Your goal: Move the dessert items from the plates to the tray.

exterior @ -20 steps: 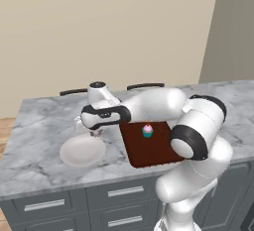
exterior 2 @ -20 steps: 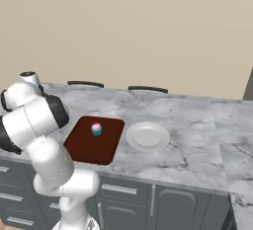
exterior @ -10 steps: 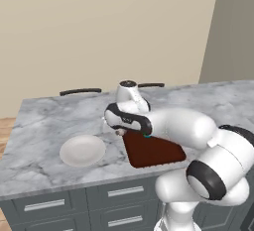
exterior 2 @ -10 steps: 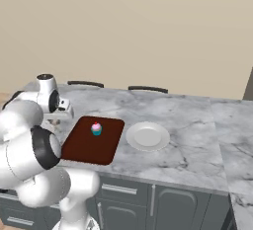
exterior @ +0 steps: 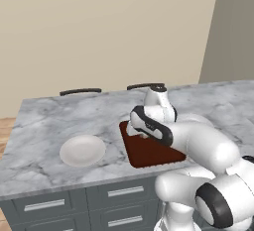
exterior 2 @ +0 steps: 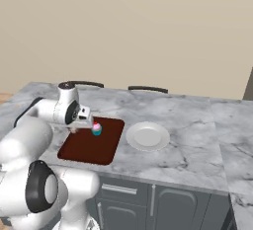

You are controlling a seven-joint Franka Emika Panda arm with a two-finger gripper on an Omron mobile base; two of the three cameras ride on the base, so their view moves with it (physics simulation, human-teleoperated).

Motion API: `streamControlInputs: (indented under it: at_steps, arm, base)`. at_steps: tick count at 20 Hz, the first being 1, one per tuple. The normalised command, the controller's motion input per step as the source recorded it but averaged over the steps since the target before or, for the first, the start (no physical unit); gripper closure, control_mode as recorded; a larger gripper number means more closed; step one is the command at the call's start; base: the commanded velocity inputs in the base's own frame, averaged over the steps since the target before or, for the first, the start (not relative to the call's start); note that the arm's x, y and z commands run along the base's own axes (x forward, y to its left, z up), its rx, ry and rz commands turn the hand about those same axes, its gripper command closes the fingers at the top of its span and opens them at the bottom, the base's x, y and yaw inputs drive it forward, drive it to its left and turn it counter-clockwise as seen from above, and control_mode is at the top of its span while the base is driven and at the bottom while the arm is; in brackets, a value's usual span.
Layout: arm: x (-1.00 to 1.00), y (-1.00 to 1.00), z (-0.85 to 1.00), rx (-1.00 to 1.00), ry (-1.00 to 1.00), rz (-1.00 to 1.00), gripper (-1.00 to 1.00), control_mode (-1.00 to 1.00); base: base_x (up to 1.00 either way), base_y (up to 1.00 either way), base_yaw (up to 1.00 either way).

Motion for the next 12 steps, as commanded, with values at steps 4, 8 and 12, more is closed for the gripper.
streamControlInputs:
  at_steps: [4, 8, 12]
  arm:
    - [0.0, -0.45, 0.0, 0.0, 0.02, 0.0, 1.0, -1.0]
    - [0.0, -0.23, -0.26, 0.0, 0.03, 0.0, 1.0, -1.0]
    - [0.0, -0.23, -0.5, 0.0, 0.02, 0.0, 1.0, -1.0]
  base:
    - [0.0, 0.0, 0.0]
    - [0.0, 0.0, 0.0]
    - [0.0, 0.0, 0.0]
